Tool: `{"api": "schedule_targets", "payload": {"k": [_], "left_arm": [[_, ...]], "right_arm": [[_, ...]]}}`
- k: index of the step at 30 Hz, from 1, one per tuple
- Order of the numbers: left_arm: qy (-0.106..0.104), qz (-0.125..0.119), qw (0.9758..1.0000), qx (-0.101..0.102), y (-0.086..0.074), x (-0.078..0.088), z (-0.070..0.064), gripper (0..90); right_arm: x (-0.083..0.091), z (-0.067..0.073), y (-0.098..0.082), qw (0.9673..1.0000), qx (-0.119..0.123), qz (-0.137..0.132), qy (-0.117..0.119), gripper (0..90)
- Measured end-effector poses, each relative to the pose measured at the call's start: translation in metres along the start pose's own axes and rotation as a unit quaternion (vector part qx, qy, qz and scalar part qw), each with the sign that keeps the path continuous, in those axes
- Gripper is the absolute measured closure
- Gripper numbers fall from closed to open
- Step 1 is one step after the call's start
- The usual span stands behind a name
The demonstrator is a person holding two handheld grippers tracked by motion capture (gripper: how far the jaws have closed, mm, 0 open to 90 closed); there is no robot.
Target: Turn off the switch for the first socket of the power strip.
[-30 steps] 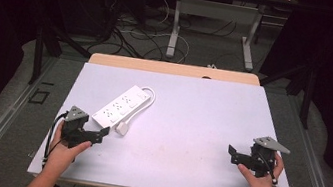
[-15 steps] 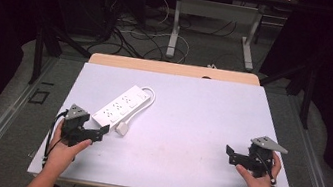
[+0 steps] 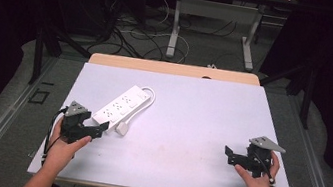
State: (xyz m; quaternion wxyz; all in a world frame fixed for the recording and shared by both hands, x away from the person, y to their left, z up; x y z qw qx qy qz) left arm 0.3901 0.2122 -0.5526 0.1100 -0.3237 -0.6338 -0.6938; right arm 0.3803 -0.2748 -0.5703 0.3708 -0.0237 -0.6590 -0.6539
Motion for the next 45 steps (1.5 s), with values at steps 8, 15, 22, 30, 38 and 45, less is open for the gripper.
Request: {"api": "schedule_targets", "payload": {"k": [8, 15, 22, 30, 38, 45], "left_arm": [[-0.006, 0.012, 0.9999, 0.0, 0.004, -0.001, -0.002, 20.1], [-0.007, 0.023, 0.9996, -0.011, 0.01, 0.0, -0.002, 20.8], [-0.008, 0.021, 0.9997, -0.008, 0.017, 0.001, -0.002, 21.7], [-0.015, 0.028, 0.9995, -0.008, 0.025, 0.003, -0.003, 24.3], [-0.019, 0.038, 0.9991, 0.0, 0.033, 0.003, -0.006, 26.2], [-0.024, 0.045, 0.9987, 0.001, 0.042, 0.004, -0.008, 27.1]], "right_arm": [[-0.002, 0.001, -0.002, 0.9999, -0.001, 0.007, 0.012, 1.0], [-0.003, 0.001, -0.002, 1.0, -0.001, 0.004, 0.008, 1.0], [-0.001, 0.0, -0.002, 0.9999, -0.004, 0.005, 0.008, 1.0], [-0.001, -0.001, -0.002, 1.0, -0.002, 0.005, 0.006, 1.0], [-0.001, -0.001, -0.002, 1.0, -0.003, 0.006, 0.007, 1.0], [-0.001, -0.001, -0.002, 1.0, -0.004, 0.004, 0.008, 1.1]]}}
Point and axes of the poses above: each handheld gripper's, and its own axes: x roughly backward along the jaws, y roughly out of its top, z roughly to its left, the point moved 7 cm from there along -x, roughly forward along the jaws, and after that the axes turned 10 degrees about y, right-handed, at the moved point
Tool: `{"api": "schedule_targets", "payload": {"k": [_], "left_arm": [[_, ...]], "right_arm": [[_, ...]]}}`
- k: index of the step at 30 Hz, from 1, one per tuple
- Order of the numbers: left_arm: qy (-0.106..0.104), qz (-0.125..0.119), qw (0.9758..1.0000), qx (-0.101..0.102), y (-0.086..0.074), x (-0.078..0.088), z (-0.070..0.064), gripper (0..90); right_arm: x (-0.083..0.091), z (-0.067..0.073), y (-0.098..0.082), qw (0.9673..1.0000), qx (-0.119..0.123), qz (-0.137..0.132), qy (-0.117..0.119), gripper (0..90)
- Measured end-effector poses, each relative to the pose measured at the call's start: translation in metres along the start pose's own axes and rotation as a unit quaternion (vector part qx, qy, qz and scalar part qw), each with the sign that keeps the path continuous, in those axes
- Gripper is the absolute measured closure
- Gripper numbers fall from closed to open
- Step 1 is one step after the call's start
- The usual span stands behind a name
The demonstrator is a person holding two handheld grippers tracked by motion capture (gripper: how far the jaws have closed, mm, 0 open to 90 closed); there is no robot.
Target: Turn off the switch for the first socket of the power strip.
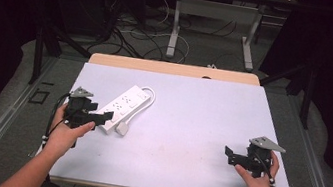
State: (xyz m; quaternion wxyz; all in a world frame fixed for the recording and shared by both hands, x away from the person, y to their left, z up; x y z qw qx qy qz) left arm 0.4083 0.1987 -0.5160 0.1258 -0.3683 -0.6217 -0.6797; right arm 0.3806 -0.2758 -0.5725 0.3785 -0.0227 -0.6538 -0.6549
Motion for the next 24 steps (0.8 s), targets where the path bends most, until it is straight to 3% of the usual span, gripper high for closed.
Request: {"api": "schedule_targets", "payload": {"k": [10, 24], "left_arm": [[-0.001, 0.001, 1.0, -0.003, 0.012, 0.002, -0.002, 28.5], [-0.001, 0.006, 0.9999, 0.012, 0.028, 0.002, -0.001, 35.4]], "right_arm": [[0.0, 0.0, 0.0, 1.0, 0.001, 0.0, 0.0, 1.1], [0.0, 0.0, -0.001, 1.0, -0.005, -0.002, 0.001, 1.1]]}}
Point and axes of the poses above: each handheld gripper's, and its own axes: x roughly backward along the jaws, y roughly out of its top, z roughly to its left, the point moved 7 cm from there along -x, roughly forward along the jaws, and after that the axes turned 10 degrees about y, right-handed, at the moved point
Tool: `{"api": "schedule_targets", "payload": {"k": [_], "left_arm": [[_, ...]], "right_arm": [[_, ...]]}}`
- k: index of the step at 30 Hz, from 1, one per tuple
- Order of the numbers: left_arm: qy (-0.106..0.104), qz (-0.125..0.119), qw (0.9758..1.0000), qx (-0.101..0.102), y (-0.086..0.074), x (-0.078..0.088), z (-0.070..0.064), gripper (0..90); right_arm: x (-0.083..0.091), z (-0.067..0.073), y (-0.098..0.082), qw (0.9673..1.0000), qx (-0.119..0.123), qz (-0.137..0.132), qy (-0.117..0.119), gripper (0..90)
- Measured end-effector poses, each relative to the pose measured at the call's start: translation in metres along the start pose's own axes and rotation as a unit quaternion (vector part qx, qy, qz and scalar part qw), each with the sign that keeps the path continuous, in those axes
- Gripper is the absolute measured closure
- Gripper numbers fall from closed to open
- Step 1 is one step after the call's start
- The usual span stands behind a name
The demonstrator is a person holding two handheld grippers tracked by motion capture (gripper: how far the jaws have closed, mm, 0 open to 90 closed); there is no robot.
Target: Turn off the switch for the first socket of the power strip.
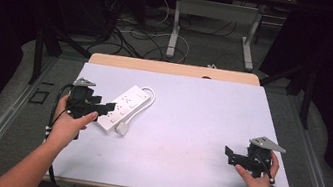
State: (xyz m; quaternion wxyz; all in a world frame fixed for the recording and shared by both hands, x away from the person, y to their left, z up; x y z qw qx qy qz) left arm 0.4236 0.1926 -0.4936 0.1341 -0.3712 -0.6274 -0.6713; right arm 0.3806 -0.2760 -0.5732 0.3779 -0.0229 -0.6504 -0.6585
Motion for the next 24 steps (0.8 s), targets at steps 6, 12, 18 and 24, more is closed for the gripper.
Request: {"api": "schedule_targets", "payload": {"k": [6, 12, 18, 24], "left_arm": [[-0.001, 0.005, 1.0, -0.001, 0.005, -0.002, -0.003, 36.2], [-0.005, 0.014, 0.9999, 0.004, 0.012, -0.004, -0.008, 38.3], [-0.008, 0.013, 0.9998, 0.009, 0.019, -0.006, -0.009, 42.6], [-0.01, 0.018, 0.9996, 0.019, 0.025, -0.007, -0.009, 47.5]], "right_arm": [[0.0, -0.001, 0.0, 1.0, 0.001, 0.0, -0.001, 1.1], [0.0, -0.001, 0.0, 1.0, 0.001, -0.001, -0.001, 1.1], [0.0, -0.001, 0.0, 1.0, 0.001, -0.002, 0.0, 1.1], [0.0, 0.0, 0.0, 1.0, -0.004, -0.001, -0.001, 1.1]]}}
Point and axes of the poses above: each handheld gripper's, and its own axes: x roughly backward along the jaws, y roughly out of its top, z roughly to its left, the point moved 7 cm from there along -x, roughly forward along the jaws, and after that the axes turned 10 degrees about y, right-handed, at the moved point
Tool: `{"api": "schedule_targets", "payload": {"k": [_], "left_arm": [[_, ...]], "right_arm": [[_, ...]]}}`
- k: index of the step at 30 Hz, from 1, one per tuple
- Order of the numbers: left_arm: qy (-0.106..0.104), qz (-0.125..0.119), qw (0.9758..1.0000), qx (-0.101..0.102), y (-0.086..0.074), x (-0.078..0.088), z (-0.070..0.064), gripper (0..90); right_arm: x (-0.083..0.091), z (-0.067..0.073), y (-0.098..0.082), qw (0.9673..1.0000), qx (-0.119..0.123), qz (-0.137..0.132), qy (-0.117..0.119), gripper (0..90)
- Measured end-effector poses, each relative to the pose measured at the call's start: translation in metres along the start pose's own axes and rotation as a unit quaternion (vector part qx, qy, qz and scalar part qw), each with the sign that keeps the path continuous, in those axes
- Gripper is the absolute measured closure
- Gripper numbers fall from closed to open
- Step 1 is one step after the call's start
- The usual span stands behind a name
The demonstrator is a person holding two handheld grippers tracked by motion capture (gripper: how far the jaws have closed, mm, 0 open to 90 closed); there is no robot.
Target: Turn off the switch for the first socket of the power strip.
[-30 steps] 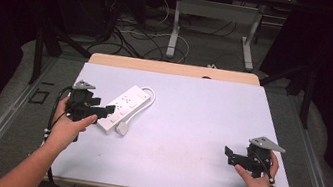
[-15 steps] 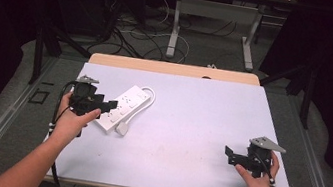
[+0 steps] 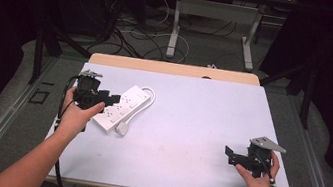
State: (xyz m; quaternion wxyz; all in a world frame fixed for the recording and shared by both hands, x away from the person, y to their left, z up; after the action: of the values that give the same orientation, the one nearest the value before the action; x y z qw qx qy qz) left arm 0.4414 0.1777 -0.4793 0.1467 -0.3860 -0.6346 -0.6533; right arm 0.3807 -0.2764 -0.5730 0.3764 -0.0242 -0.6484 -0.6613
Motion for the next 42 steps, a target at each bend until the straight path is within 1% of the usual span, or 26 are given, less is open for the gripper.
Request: {"api": "schedule_targets", "payload": {"k": [2, 3, 6, 7, 10, 11, 12, 13, 14, 15, 16, 17, 18, 21, 22, 23, 24, 26, 27, 28, 31, 32, 34, 35, 42], "left_arm": [[0.001, -0.001, 1.0, 0.001, 0.002, -0.001, 0.0, 49.6], [0.002, -0.001, 1.0, 0.006, 0.004, -0.001, 0.0, 50.3], [0.001, -0.001, 1.0, 0.006, 0.006, -0.002, 0.0, 51.9], [0.001, 0.002, 1.0, 0.006, 0.007, -0.001, 0.0, 54.4], [-0.002, 0.002, 1.0, 0.007, 0.01, -0.002, -0.001, 56.2], [-0.001, -0.002, 1.0, 0.007, 0.012, -0.003, -0.001, 58.0], [-0.002, 0.005, 1.0, 0.006, 0.012, -0.002, -0.001, 58.8], [-0.001, -0.002, 1.0, 0.008, 0.014, -0.003, -0.001, 60.2], [-0.003, 0.003, 1.0, 0.008, 0.014, -0.003, -0.002, 61.3], [-0.004, 0.004, 1.0, 0.007, 0.015, -0.004, -0.002, 62.2], [-0.002, 0.0, 1.0, 0.009, 0.016, -0.005, -0.002, 62.2], [-0.003, 0.004, 0.9999, 0.009, 0.016, -0.006, -0.003, 64.3], [-0.001, 0.001, 1.0, 0.009, 0.017, -0.008, -0.003, 65.2], [0.002, 0.008, 0.9999, 0.007, 0.018, -0.011, -0.003, 68.2], [0.003, 0.003, 0.9999, 0.01, 0.02, -0.013, -0.003, 69.3], [0.001, 0.007, 0.9999, 0.009, 0.02, -0.013, -0.003, 70.1], [0.004, 0.0, 0.9999, 0.013, 0.022, -0.015, -0.004, 71.5], [0.004, 0.004, 0.9999, 0.015, 0.023, -0.016, -0.003, 72.4], [0.005, 0.0, 0.9999, 0.017, 0.024, -0.018, -0.004, 74.1], [0.007, 0.004, 0.9998, 0.016, 0.025, -0.02, -0.004, 74.9], [0.009, 0.006, 0.9998, 0.015, 0.026, -0.023, -0.003, 77.0], [0.01, 0.004, 0.9998, 0.016, 0.027, -0.024, -0.004, 77.7], [0.011, 0.008, 0.9998, 0.016, 0.028, -0.026, -0.004, 79.2], [0.012, 0.006, 0.9997, 0.019, 0.029, -0.027, -0.005, 80.0], [0.013, 0.009, 0.9998, 0.015, 0.035, -0.034, -0.01, 83.2]], "right_arm": [[0.0, 0.0, 0.0, 1.0, 0.0, 0.0, 0.0, 1.1], [0.0, 0.0, 0.0, 1.0, 0.002, 0.001, 0.002, 1.1], [-0.001, 0.0, 0.0, 1.0, 0.002, 0.001, 0.003, 1.1], [-0.001, 0.0, 0.0, 1.0, 0.003, 0.001, 0.003, 1.1], [-0.001, 0.0, 0.0, 1.0, 0.003, 0.001, 0.003, 1.1], [-0.001, 0.0, -0.001, 1.0, 0.002, 0.001, 0.002, 1.1], [-0.001, -0.001, 0.0, 1.0, 0.004, 0.001, 0.002, 1.1], [-0.001, -0.001, 0.0, 1.0, 0.003, 0.001, 0.002, 1.1], [-0.001, -0.001, -0.001, 1.0, 0.003, 0.001, 0.002, 1.1], [-0.001, -0.001, 0.0, 1.0, 0.002, 0.0, 0.002, 1.1], [-0.001, -0.001, 0.0, 1.0, 0.002, 0.0, 0.002, 1.1], [-0.001, -0.001, 0.0, 1.0, 0.001, 0.0, 0.002, 1.1], [-0.001, -0.001, 0.0, 1.0, 0.001, 0.0, 0.002, 1.1], [-0.001, -0.001, -0.001, 1.0, 0.001, 0.0, 0.002, 1.1], [-0.001, -0.001, -0.001, 1.0, 0.001, 0.001, 0.0, 1.1], [-0.001, -0.002, -0.001, 1.0, 0.001, 0.001, 0.0, 1.1], [-0.001, -0.002, -0.001, 1.0, 0.0, 0.001, 0.0, 1.1], [-0.001, -0.002, -0.001, 1.0, 0.0, -0.001, -0.001, 1.1], [-0.001, -0.002, -0.001, 1.0, 0.001, 0.001, -0.001, 1.1], [-0.001, -0.002, -0.001, 1.0, 0.003, 0.002, 0.0, 1.1], [-0.002, -0.002, -0.001, 1.0, 0.003, 0.001, 0.001, 1.1], [-0.002, -0.002, -0.001, 1.0, 0.003, 0.001, 0.001, 1.1], [-0.002, -0.001, -0.001, 1.0, 0.002, 0.001, 0.001, 1.1], [-0.002, -0.001, -0.001, 1.0, 0.002, 0.001, 0.002, 1.1], [-0.002, 0.0, -0.002, 1.0, 0.0, 0.004, 0.003, 1.8]]}}
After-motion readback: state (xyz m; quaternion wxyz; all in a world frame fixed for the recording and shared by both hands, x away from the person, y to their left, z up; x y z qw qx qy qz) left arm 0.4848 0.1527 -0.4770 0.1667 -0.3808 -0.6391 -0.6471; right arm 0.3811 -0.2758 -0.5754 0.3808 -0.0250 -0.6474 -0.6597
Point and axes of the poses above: each handheld gripper's, and its own axes: x roughly backward along the jaws, y roughly out of its top, z roughly to its left, the point moved 7 cm from there along -x, roughly forward along the jaws, and after that the axes turned 10 degrees about y, right-handed, at the moved point
